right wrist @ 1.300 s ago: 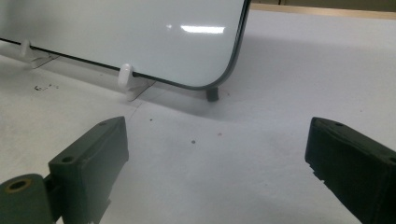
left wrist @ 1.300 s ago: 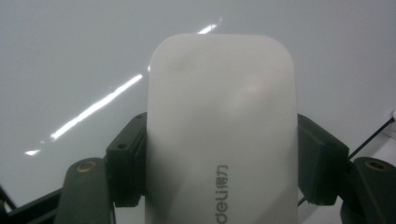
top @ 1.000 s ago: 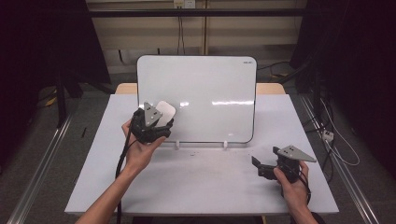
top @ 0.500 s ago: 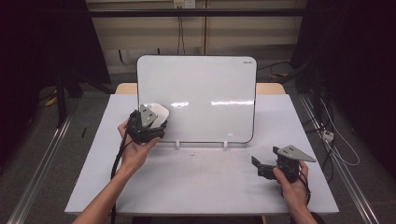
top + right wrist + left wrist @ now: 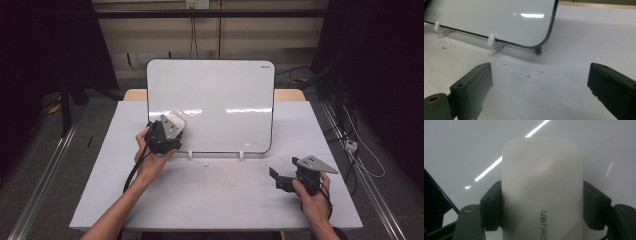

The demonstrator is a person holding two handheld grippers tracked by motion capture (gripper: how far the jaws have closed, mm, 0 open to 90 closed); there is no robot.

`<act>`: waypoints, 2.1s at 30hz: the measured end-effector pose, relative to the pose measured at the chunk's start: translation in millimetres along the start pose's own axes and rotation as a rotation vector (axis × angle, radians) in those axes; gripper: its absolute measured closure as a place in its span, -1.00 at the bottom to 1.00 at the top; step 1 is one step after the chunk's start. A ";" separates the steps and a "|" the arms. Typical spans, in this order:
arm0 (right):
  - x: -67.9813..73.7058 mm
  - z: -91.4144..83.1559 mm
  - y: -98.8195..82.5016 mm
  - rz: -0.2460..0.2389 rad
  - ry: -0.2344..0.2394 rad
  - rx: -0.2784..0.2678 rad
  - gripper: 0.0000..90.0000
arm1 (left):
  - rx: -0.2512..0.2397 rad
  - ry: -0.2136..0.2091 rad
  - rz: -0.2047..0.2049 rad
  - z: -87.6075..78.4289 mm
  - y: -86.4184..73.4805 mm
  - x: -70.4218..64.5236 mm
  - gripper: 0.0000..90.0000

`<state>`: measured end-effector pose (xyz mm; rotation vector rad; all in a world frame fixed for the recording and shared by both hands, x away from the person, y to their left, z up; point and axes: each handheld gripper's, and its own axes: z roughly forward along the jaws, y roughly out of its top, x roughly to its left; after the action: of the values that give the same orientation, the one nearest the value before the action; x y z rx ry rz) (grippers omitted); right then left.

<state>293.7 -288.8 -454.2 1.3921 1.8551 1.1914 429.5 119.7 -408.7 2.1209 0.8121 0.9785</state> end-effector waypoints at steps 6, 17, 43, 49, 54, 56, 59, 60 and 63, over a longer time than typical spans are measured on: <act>0.9 -0.7 -0.1 -0.003 0.000 -0.004 -0.86 | -0.001 -0.034 -0.023 -1.8 -0.4 2.5 -0.44; 0.8 -1.0 0.1 -0.005 0.000 -0.006 -0.86 | -0.038 -0.076 -0.085 -10.5 2.7 7.3 -0.76; 1.8 -0.9 0.1 -0.008 -0.001 -0.005 -0.86 | -0.062 -0.170 -0.279 -53.4 -9.3 31.8 -0.88; 2.2 -0.3 0.2 -0.009 0.000 -0.005 -0.86 | -0.076 -0.180 -0.275 -68.4 -12.8 29.5 -0.88; 1.7 -0.3 0.2 -0.010 -0.003 -0.004 -0.86 | -0.080 -0.191 -0.261 -78.6 -21.0 24.7 -0.87; 1.9 -0.3 0.2 -0.009 -0.002 -0.003 -0.86 | -0.080 -0.185 -0.265 -82.2 -25.5 24.7 -0.87; 2.1 -0.2 0.2 -0.009 -0.002 -0.004 -0.86 | -0.074 -0.176 -0.281 -86.0 -33.3 25.5 -0.87; 2.1 -0.1 0.2 -0.010 -0.002 -0.002 -0.86 | -0.070 -0.171 -0.281 -87.3 -35.6 26.0 -0.87; 2.4 0.5 0.2 -0.010 0.000 -0.002 -0.86 | -0.056 -0.140 -0.312 -92.5 -42.1 26.5 -0.88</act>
<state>293.4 -286.4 -454.0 1.3801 1.8584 1.1875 357.8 192.1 -383.6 1.9173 0.9950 0.6745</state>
